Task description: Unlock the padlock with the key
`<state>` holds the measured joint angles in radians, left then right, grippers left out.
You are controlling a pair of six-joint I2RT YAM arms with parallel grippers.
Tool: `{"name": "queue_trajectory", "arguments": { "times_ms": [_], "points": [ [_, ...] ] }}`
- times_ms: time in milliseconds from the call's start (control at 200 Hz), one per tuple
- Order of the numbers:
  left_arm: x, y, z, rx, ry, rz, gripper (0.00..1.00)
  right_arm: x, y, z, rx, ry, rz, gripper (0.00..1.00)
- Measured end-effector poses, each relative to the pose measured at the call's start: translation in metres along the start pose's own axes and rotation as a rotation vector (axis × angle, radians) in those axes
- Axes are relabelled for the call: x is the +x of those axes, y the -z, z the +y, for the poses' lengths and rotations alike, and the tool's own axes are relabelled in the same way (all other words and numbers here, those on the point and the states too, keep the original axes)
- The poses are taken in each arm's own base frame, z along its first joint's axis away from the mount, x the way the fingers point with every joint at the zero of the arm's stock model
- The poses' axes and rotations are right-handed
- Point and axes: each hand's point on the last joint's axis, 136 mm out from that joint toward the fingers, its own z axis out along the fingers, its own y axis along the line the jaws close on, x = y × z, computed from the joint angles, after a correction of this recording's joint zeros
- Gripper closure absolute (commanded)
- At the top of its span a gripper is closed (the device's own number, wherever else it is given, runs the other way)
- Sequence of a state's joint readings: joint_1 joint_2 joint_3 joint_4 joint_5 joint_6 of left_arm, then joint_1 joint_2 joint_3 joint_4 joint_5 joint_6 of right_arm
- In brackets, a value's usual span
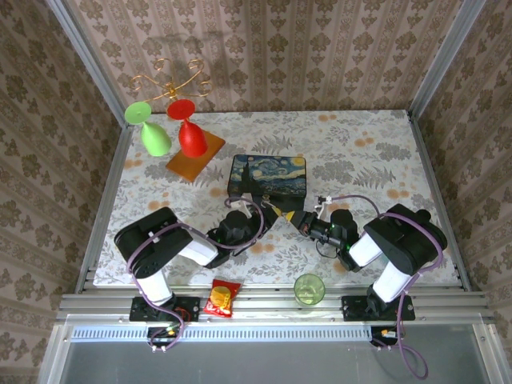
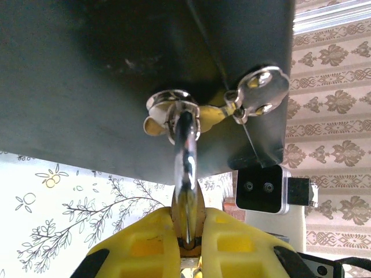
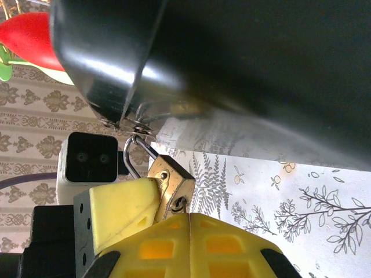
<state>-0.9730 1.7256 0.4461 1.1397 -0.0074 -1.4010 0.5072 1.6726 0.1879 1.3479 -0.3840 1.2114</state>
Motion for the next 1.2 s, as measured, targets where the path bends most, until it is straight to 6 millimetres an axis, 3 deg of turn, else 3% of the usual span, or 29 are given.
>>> {"name": "queue_trajectory", "arguments": {
  "times_ms": [445, 575, 735, 970, 1200],
  "points": [
    [-0.003, -0.003, -0.014, 0.031, 0.022, -0.007, 1.00, -0.007, 0.002, 0.010, -0.028, 0.013, -0.029, 1.00],
    [0.008, -0.001, -0.038, 0.105, 0.025, 0.042, 1.00, -0.026, 0.008, 0.004, -0.012, 0.001, -0.075, 1.00],
    [0.016, 0.000, -0.048, 0.137, 0.028, 0.073, 1.00, -0.025, 0.008, 0.003, -0.017, -0.004, -0.040, 1.00],
    [0.006, -0.003, -0.041, 0.135, 0.005, 0.060, 1.00, -0.005, 0.016, -0.018, 0.036, -0.013, 0.026, 1.00],
    [0.017, -0.019, 0.005, 0.028, -0.009, 0.092, 1.00, 0.019, 0.037, -0.039, 0.111, -0.020, 0.098, 1.00]
  ]
}}
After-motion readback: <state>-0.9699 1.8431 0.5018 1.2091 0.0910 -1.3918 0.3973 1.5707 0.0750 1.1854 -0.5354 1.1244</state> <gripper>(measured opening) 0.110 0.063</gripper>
